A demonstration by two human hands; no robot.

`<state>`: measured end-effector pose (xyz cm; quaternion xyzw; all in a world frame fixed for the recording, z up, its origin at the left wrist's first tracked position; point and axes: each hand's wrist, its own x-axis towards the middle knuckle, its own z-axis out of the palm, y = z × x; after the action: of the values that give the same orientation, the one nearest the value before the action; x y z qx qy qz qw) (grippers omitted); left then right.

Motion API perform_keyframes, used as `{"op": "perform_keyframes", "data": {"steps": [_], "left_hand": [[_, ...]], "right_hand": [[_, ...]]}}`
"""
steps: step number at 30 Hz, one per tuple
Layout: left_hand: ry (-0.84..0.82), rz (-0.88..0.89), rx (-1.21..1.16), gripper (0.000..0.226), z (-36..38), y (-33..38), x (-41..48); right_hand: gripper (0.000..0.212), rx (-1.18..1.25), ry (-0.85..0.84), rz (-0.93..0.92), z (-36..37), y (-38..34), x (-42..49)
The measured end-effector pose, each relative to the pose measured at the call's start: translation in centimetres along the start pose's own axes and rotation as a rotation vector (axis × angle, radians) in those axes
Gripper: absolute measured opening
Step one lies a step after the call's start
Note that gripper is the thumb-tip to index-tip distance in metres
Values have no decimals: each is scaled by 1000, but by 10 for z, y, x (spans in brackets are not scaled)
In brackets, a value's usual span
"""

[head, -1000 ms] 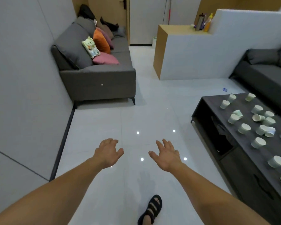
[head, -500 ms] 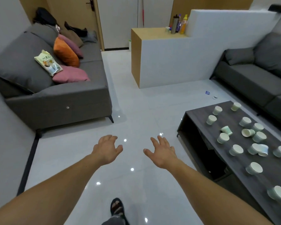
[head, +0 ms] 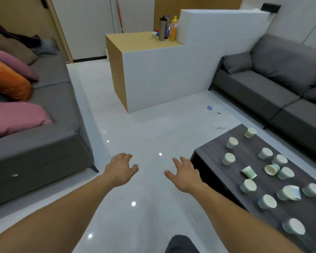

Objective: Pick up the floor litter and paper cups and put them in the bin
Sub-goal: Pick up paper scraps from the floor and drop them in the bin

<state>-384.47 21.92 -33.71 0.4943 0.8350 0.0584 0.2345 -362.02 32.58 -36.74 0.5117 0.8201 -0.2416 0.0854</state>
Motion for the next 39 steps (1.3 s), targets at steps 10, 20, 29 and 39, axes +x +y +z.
{"op": "perform_keyframes", "data": {"steps": [10,20,29,39], "left_hand": [[-24,83,30,61,-53,96,249],[-44,174,40,62,-103,197,451],[-138,334,61,62,-137,291,664],[-262,538,146,63,-148,436,858]], "right_hand": [[77,16,-3,47,-99,52,225],[77,66,22,121,-210,109,405],[76,134,29,320,-286,175,560],[75,263,111,500,-373,262,693]]}}
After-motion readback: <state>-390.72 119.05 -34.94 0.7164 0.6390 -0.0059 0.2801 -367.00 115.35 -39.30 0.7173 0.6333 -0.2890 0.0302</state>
